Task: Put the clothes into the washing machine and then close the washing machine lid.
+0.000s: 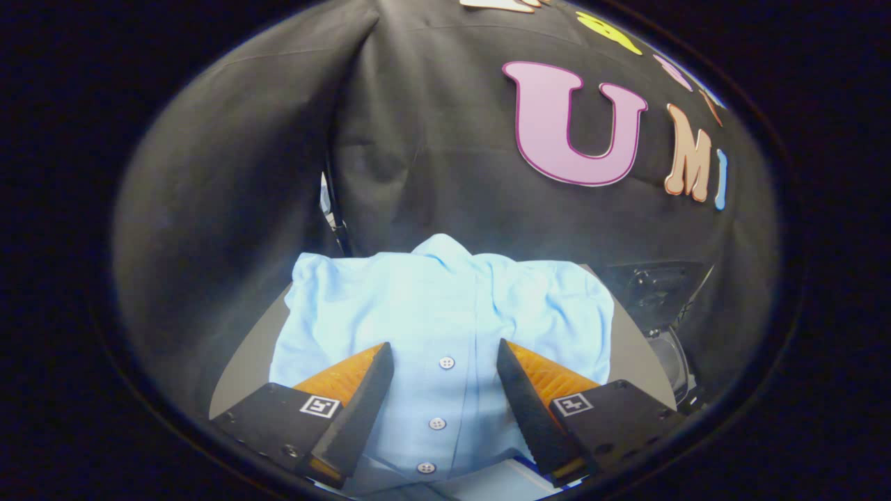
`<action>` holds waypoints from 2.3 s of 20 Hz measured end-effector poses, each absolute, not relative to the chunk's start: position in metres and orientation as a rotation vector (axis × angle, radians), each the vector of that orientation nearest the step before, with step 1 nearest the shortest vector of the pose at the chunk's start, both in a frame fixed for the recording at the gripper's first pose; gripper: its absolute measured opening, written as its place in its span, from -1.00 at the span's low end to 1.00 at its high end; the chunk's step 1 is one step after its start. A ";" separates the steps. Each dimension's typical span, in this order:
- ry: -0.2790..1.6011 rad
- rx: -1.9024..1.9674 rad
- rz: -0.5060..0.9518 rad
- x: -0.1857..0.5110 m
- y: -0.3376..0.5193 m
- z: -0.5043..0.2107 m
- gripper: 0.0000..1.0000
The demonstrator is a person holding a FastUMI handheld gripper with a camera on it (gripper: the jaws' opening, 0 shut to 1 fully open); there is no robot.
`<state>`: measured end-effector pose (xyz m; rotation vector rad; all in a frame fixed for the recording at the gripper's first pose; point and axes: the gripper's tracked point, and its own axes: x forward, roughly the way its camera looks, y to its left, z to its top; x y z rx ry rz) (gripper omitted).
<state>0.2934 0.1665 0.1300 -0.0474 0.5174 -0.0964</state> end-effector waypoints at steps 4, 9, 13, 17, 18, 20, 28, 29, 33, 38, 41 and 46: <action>0.535 -0.021 -0.101 0.293 0.155 0.128 0.29; 0.588 -0.033 -0.028 0.268 0.151 0.131 -0.68; 0.582 -0.012 -0.025 0.251 0.139 0.140 -0.98; 0.564 -0.090 -0.080 0.241 0.103 0.153 -0.98; 0.579 -0.115 -0.099 0.238 0.090 0.149 -0.98; 0.583 -0.135 -0.109 0.235 0.070 0.144 -0.98; 0.468 -0.050 -0.245 0.233 -0.043 0.166 -0.98; 0.444 -0.035 -0.253 0.236 -0.053 0.168 -0.98; 0.419 0.001 -0.293 0.233 -0.089 0.172 -0.98; 0.379 0.010 -0.340 0.230 -0.146 0.162 -0.98; 0.390 0.017 -0.347 0.231 -0.169 0.138 -0.98; 0.442 -0.034 -0.368 0.231 -0.200 0.090 -0.98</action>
